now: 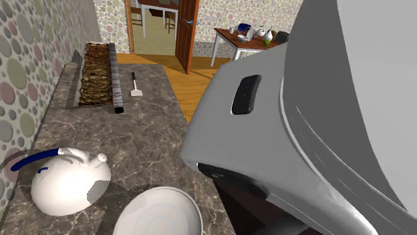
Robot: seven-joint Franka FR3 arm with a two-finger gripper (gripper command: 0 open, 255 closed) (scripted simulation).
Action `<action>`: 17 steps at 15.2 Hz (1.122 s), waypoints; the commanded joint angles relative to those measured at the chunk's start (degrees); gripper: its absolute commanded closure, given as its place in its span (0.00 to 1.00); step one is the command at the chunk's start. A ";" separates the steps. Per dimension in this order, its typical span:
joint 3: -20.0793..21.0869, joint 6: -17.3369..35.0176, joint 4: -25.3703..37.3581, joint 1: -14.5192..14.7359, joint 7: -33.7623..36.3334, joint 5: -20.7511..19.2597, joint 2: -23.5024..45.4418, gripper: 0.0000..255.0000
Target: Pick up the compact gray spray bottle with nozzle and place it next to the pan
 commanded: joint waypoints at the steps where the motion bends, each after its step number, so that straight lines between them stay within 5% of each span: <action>1: 0.33 1.02 -0.85 0.47 0.84 0.34 0.03 1.00; 17: -0.03 13.45 -14.94 -0.07 -2.08 0.10 -1.62 1.00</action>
